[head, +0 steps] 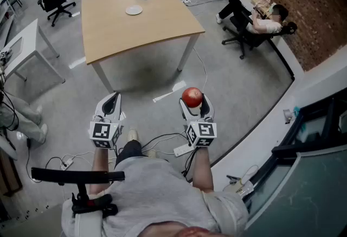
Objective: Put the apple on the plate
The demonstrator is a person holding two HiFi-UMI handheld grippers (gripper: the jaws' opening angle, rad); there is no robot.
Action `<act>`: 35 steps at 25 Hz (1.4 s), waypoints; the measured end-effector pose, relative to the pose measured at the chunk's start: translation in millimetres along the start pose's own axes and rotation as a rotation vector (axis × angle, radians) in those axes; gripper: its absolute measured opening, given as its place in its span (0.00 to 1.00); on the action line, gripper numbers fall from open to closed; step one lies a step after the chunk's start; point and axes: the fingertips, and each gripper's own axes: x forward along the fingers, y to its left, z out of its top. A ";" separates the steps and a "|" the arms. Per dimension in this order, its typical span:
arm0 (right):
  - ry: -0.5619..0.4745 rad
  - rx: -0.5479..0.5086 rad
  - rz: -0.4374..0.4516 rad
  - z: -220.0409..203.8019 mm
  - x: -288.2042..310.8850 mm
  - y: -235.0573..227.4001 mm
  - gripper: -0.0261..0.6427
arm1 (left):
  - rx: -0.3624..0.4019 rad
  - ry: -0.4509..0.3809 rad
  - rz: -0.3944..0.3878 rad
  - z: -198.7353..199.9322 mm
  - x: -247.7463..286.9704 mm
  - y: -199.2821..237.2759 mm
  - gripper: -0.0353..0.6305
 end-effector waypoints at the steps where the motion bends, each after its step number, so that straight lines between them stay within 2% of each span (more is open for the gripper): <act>1: 0.000 -0.005 0.001 1.1 0.6 -0.2 0.62 | -0.003 0.002 0.000 2.9 1.0 -1.5 0.08; 7: -0.042 0.044 0.003 12.3 -3.0 -4.9 0.63 | 0.001 -0.002 -0.012 14.2 5.6 -8.4 0.08; 10: -0.044 0.040 -0.008 10.9 -9.4 -13.8 0.63 | 0.006 0.009 -0.021 6.8 9.2 -15.8 0.08; 15: -0.038 0.038 -0.033 13.3 -21.3 -24.5 0.63 | 0.023 0.001 -0.064 18.1 22.4 -31.6 0.08; 22: -0.039 0.055 -0.080 0.3 -10.0 -64.8 0.63 | 0.020 0.006 -0.140 6.9 84.2 -57.1 0.08; 26: -0.040 0.055 -0.101 1.1 8.4 -84.6 0.63 | 0.023 -0.002 -0.173 4.6 121.7 -57.6 0.08; 35: -0.014 0.047 -0.107 12.3 75.7 -132.6 0.63 | 0.017 0.002 -0.193 14.5 213.1 -50.4 0.08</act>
